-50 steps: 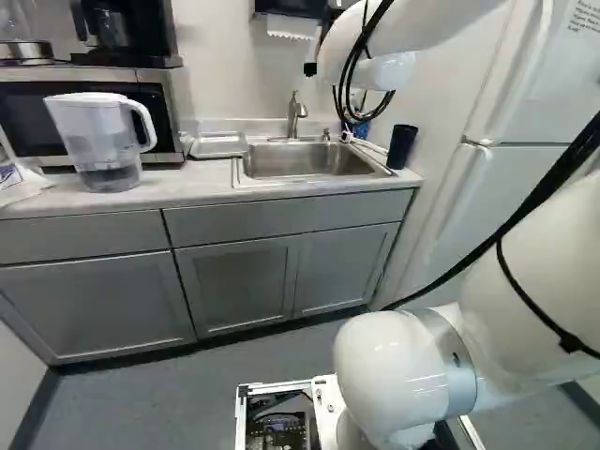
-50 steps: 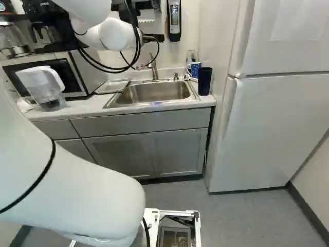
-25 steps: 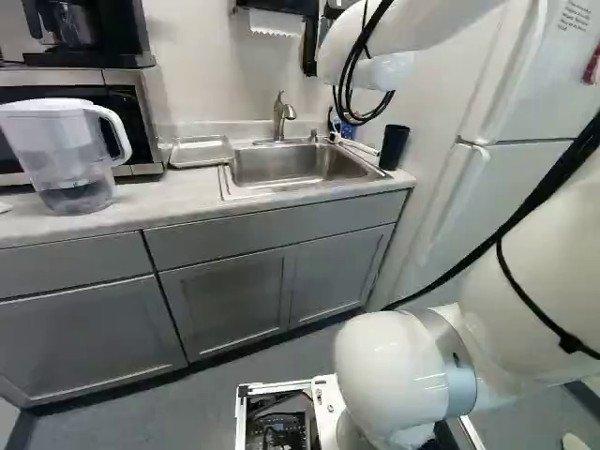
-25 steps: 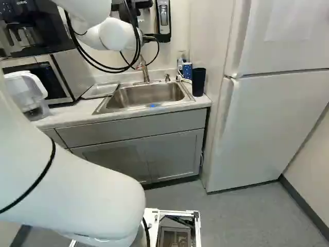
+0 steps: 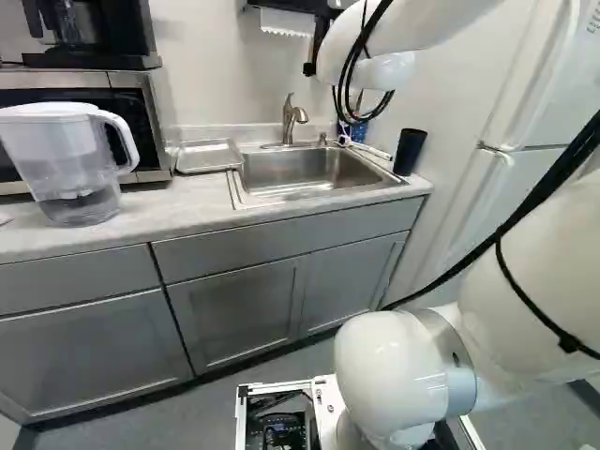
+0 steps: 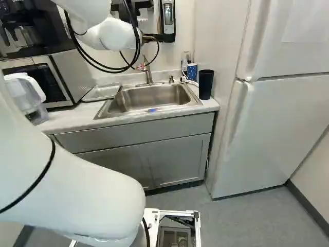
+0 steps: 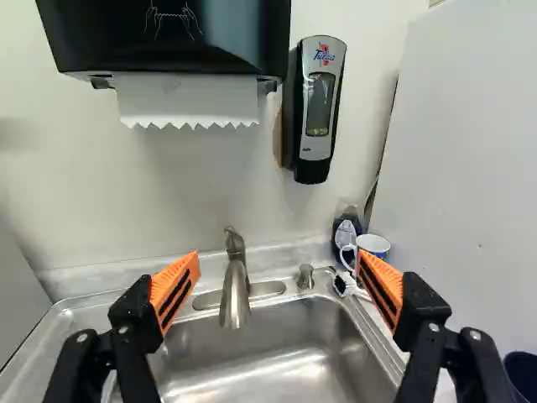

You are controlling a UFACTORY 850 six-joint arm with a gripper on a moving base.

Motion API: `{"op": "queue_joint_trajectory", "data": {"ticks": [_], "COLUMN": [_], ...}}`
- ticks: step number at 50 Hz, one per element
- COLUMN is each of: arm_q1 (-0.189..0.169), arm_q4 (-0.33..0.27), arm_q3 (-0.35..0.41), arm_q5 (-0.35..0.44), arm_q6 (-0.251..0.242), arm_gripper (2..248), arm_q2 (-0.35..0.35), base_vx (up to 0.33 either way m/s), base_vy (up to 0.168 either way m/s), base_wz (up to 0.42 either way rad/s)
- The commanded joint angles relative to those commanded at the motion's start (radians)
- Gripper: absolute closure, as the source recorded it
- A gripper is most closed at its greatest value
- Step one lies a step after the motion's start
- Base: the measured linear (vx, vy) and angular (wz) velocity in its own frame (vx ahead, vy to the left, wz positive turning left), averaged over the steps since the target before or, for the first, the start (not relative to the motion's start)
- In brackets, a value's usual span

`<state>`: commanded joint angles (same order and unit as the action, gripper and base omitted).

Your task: Rinse the cup and place it in the tray

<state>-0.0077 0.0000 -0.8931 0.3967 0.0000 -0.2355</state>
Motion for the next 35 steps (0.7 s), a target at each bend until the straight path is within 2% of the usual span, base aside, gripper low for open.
{"op": "queue_joint_trajectory", "data": {"ticks": [35], "arm_q1": [0.000], "arm_q4": [0.000], "arm_q3": [0.000], "arm_q5": [0.000], "arm_q6": [0.000], "arm_gripper": [3], "arm_q2": [0.000], "base_vx": [0.061], "base_vy": [0.001], "base_wz": [-0.007]}}
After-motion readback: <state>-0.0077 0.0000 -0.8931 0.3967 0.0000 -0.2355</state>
